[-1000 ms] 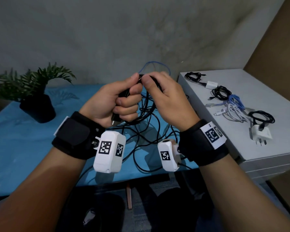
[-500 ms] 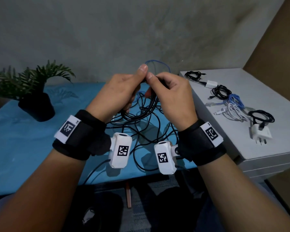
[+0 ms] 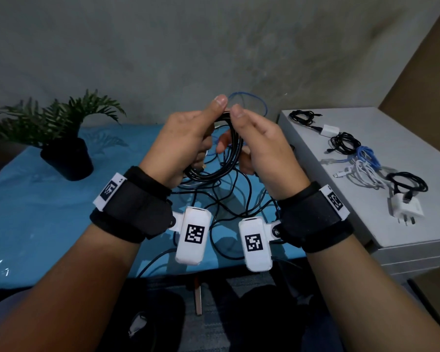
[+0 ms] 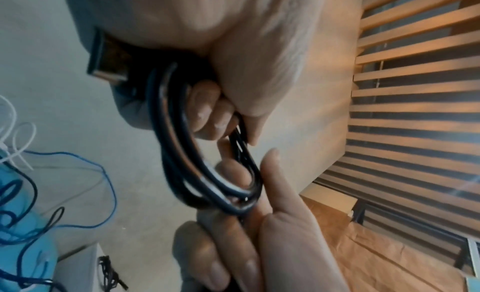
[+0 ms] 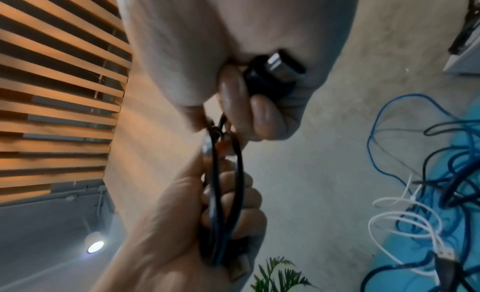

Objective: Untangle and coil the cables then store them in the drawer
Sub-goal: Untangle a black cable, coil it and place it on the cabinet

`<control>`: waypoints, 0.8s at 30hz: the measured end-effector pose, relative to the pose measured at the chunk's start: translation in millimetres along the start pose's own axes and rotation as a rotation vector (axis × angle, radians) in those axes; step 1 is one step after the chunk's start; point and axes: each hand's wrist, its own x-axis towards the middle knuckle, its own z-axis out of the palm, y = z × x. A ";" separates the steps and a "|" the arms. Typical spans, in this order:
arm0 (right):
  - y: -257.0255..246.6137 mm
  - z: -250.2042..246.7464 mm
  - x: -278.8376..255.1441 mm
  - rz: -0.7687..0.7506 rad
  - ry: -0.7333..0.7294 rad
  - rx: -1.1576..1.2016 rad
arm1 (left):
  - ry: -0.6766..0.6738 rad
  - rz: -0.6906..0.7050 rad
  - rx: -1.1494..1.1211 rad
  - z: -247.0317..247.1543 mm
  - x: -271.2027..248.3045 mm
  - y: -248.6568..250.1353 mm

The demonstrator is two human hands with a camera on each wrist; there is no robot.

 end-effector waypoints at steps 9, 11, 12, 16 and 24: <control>19.3 -13.7 7.7 -0.344 0.310 -0.614 | 0.047 0.051 0.373 -10.0 10.8 -5.7; 21.7 -15.4 7.4 -0.406 0.383 -0.729 | 0.005 -0.004 0.360 -11.5 9.3 -1.3; 22.9 -15.8 7.8 -0.432 0.410 -0.775 | -0.002 -0.002 0.381 -12.2 8.6 0.3; 23.6 -23.3 11.0 -0.450 0.343 -0.811 | 0.039 0.081 0.606 -22.5 9.4 4.1; 24.6 -31.6 14.2 -0.320 0.301 -0.677 | 0.029 0.062 0.504 -23.0 10.9 -2.7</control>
